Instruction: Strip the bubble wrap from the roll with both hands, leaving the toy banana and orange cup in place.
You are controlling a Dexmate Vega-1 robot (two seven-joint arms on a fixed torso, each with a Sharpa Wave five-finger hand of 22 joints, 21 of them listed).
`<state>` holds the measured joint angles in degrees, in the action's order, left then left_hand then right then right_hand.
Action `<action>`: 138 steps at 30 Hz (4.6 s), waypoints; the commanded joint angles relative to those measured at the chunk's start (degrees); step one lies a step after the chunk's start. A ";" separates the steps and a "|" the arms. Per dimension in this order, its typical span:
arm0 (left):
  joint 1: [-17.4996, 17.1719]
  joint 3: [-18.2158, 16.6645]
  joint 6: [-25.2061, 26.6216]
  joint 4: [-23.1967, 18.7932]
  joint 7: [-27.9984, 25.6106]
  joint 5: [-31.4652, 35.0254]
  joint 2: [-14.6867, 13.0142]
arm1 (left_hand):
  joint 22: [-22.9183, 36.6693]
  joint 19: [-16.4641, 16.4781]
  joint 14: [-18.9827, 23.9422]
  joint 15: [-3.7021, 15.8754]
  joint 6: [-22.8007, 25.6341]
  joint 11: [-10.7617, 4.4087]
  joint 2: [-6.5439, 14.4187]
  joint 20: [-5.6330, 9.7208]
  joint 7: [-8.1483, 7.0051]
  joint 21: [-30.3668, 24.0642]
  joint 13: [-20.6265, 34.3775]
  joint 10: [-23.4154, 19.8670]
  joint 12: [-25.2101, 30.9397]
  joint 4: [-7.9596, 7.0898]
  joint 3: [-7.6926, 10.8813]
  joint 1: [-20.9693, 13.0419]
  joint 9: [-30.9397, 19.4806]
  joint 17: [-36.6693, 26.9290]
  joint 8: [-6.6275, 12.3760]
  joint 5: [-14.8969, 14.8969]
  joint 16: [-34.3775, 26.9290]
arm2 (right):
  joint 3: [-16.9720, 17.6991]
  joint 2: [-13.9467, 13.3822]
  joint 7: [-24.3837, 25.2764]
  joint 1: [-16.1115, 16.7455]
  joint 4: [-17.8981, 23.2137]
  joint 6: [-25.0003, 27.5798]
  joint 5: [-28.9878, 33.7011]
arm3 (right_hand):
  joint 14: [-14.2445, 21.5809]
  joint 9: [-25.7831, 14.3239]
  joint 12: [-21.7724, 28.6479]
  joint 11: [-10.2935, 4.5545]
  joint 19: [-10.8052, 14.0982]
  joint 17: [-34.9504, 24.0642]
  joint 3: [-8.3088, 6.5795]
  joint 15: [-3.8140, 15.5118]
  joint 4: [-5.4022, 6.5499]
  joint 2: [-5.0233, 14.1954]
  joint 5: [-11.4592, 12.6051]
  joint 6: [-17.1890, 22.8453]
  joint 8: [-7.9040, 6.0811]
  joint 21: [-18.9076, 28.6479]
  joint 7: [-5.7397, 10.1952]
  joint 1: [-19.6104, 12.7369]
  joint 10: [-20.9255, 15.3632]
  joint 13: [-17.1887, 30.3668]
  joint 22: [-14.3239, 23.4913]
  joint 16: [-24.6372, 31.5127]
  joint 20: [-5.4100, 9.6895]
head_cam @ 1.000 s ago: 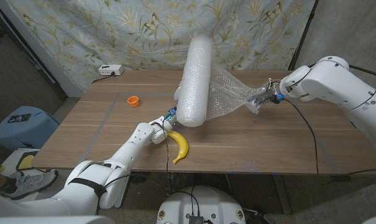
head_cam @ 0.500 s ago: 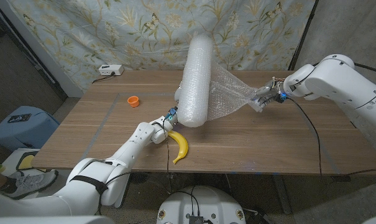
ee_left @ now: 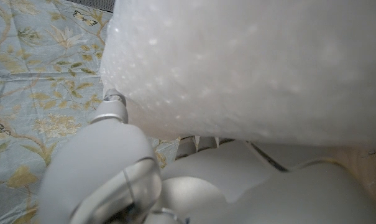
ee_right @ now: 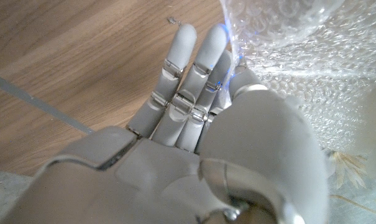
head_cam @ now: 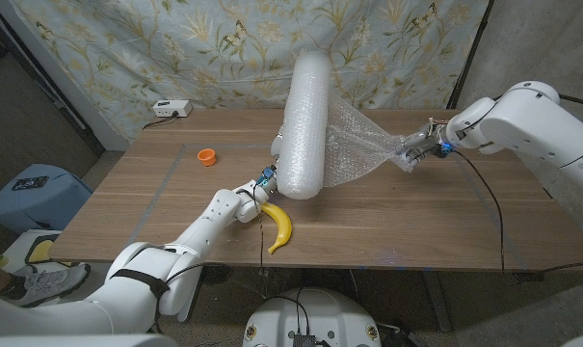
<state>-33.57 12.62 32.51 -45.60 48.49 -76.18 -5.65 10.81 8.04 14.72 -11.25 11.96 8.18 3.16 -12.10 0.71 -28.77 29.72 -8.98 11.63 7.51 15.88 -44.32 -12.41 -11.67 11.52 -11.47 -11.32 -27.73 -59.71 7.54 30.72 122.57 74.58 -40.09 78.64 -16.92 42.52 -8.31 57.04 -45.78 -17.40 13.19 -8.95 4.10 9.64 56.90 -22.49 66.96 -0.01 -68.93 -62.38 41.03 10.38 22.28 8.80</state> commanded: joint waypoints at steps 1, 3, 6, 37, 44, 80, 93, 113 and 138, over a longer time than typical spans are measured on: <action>-0.84 -1.37 0.61 0.37 -1.26 -1.35 1.13 | 0.31 0.74 0.23 0.33 0.68 -0.33 0.12 -0.03 -1.35 0.02 -0.06 0.09 0.43 0.04 0.60 0.63 -0.24 -0.06 0.42 -0.08 -0.47 | -1.35 -0.22 -0.93 -1.63 -0.41 0.96 0.18 | 0.25 -0.22 -0.08 -0.26 -0.17 -0.24 -0.40 0.01 -0.10 -0.14 0.43 0.17 -0.19 0.46 -0.48 -0.53 -0.42 0.10 0.11 -0.06 3.52; -1.01 -1.46 0.67 0.31 -1.40 -1.41 1.16 | 0.31 0.85 0.25 0.30 0.67 -0.29 0.17 -0.03 -1.29 0.01 -0.11 0.07 0.46 0.05 0.63 0.64 -0.23 -0.06 0.42 -0.10 -0.48 | -1.83 0.23 -0.99 -2.32 -0.77 1.67 0.29 | 0.27 -0.22 -0.01 -0.08 -0.20 -0.25 -0.41 0.01 -0.09 -0.13 0.43 0.17 -0.17 0.50 -0.46 -0.52 -0.41 0.24 0.10 -0.06 3.52; -1.26 -1.72 0.80 0.28 -1.87 -1.66 1.26 | 0.31 0.96 0.33 0.34 0.74 -0.32 0.24 -0.04 -1.39 0.01 -0.17 0.06 0.48 0.06 0.68 0.66 -0.22 -0.05 0.43 -0.11 -0.51 | -2.75 0.11 -1.72 -3.13 -1.09 1.39 0.71 | 0.22 -0.28 0.01 -0.24 -0.26 -0.21 -0.43 0.02 -0.10 -0.14 0.44 0.13 -0.14 0.60 -0.52 -0.54 -0.34 0.41 0.09 -0.13 3.52; -2.63 -2.72 -0.01 -2.12 -3.82 -2.70 0.79 | 0.28 0.86 -0.50 -0.16 -1.04 0.02 -0.15 -0.14 -1.03 0.68 -0.82 1.50 0.36 -0.02 0.41 1.85 -0.07 0.04 -0.17 0.04 -0.23 | -3.21 0.52 -2.72 -3.79 -2.10 2.02 1.02 | 0.34 -0.47 -0.37 -0.20 -0.73 -0.32 -0.58 0.01 -0.10 -0.19 0.45 0.26 0.15 1.48 -0.51 -0.60 -0.45 0.40 0.03 -0.25 3.50; -2.06 -2.75 -0.30 -1.21 -3.28 -2.76 0.80 | 0.29 0.86 -0.53 -0.21 -1.13 0.01 -0.17 -0.13 -1.05 0.79 -0.90 1.46 0.47 0.03 0.42 1.95 -0.04 0.06 -0.15 0.04 -0.23 | -3.27 0.61 -2.63 -4.07 -2.18 2.24 1.13 | 0.24 -0.59 -0.52 -0.15 -0.85 -0.23 -0.64 0.00 -0.12 -0.23 0.44 0.27 0.21 1.71 -0.62 -0.65 -0.60 0.23 0.01 -0.41 3.50; -1.26 -5.45 0.06 -0.74 -4.44 -3.64 -1.10 | 0.32 1.18 -0.40 -0.08 -0.79 -0.06 -0.04 -0.10 -0.66 1.18 -1.26 0.87 1.02 0.15 0.60 2.38 0.07 0.11 0.12 0.02 -0.39 | -8.21 3.97 -4.40 -9.19 -5.80 3.27 3.65 | 0.37 -0.78 -0.74 -0.08 -1.34 -0.43 -0.87 0.00 -0.12 -0.22 0.45 0.42 0.53 2.40 -0.54 -0.65 -0.49 0.61 -0.04 -0.45 3.50; -2.84 -5.93 0.14 -3.04 -6.57 -4.99 -1.38 | 0.33 1.37 -0.43 -0.14 -1.11 -0.02 -0.02 -0.11 -0.82 1.31 -1.39 1.13 1.00 0.16 0.63 2.61 0.11 0.12 0.03 0.01 -0.39 | -8.45 3.84 -4.91 -9.57 -6.25 3.19 3.84 | 0.33 -0.82 -0.88 -0.18 -1.46 -0.48 -0.94 -0.01 -0.09 -0.21 0.43 0.32 0.68 2.61 -0.53 -0.61 -0.70 0.46 -0.05 -0.51 3.49; -4.86 -5.65 -0.19 -5.85 -8.77 -6.40 -1.11 | 0.33 1.55 -0.40 -0.15 -1.04 -0.16 0.14 -0.11 -0.95 1.54 -1.60 1.42 1.04 0.16 0.75 2.94 0.15 0.12 0.13 -0.05 -0.42 | -5.50 1.46 -4.67 -7.85 -4.64 3.95 2.90 | 0.44 -1.02 -0.84 -0.07 -1.68 -0.44 -1.05 -0.02 -0.08 -0.23 0.44 0.34 0.81 2.90 -0.49 -0.55 -0.56 0.94 -0.09 -0.57 3.47; -6.28 -5.12 -0.67 -7.82 -9.91 -7.87 -1.55 | 0.35 1.93 -0.24 -0.15 -0.78 -0.08 0.38 -0.11 -0.92 1.79 -1.86 1.28 1.25 0.28 1.01 3.15 0.19 0.13 0.26 -0.10 -0.48 | -4.59 -0.22 -4.44 -7.82 -3.79 4.57 2.63 | 0.44 -1.11 -1.02 -0.05 -1.93 -0.44 -1.22 -0.02 -0.09 -0.27 0.43 0.37 1.07 3.21 -0.57 -0.55 -0.56 1.04 -0.12 -0.65 3.44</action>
<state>-39.84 7.13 32.10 -53.27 38.47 -83.91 -6.69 11.08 9.63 14.42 -11.56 10.76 8.08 3.46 -11.87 0.09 -27.29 27.86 -7.66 12.53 7.65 16.38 -41.60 -12.14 -11.44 11.47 -11.47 -11.31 -32.52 -59.49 3.07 23.19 118.75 79.07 -37.54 78.62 -17.79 41.65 -8.30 55.38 -46.03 -18.26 13.17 -8.99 3.86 9.67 56.89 -21.63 69.94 -0.37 -69.13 -62.59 41.82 10.14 21.74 8.16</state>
